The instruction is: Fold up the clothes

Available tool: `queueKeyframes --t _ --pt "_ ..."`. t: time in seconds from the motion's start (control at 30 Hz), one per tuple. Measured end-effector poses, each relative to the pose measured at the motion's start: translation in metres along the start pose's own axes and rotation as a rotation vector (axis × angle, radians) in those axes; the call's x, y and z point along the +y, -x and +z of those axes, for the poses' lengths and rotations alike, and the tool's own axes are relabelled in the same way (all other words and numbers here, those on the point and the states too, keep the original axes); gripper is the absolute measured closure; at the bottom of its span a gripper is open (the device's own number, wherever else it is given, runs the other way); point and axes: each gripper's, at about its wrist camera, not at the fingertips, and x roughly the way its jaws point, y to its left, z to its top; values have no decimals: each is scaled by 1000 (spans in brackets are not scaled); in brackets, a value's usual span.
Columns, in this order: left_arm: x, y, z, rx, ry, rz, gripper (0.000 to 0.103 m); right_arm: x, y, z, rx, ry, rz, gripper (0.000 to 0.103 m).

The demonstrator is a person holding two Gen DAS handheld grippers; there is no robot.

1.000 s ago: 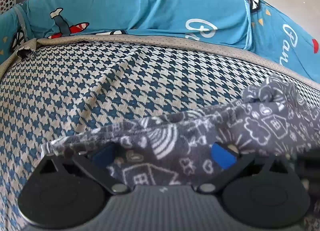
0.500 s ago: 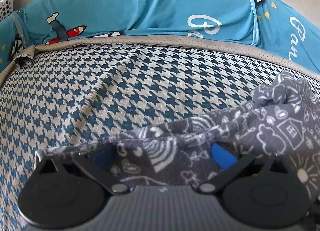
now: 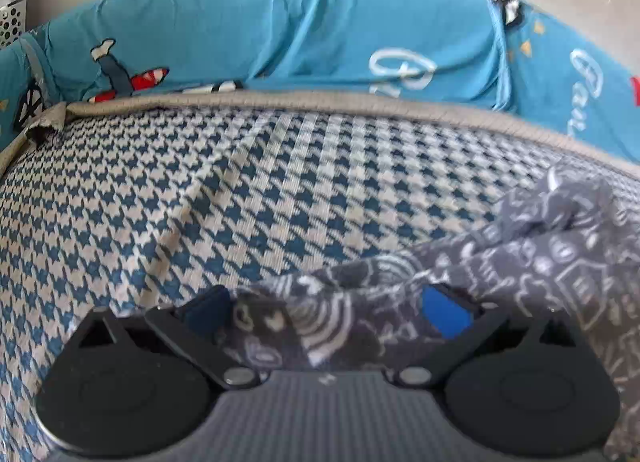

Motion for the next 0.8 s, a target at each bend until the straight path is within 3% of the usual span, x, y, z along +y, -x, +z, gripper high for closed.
queueKeyframes --t 0.2,0.5,0.8 --pt "28 30 -6 -6 62 -11 0 21 7 0 -20 102 -3 102" --pt "66 68 -22 3 144 -22 0 76 0 -4 -64 338 121 99" --pt "79 81 -59 73 162 -16 0 106 -7 -7 -102 445 161 75"
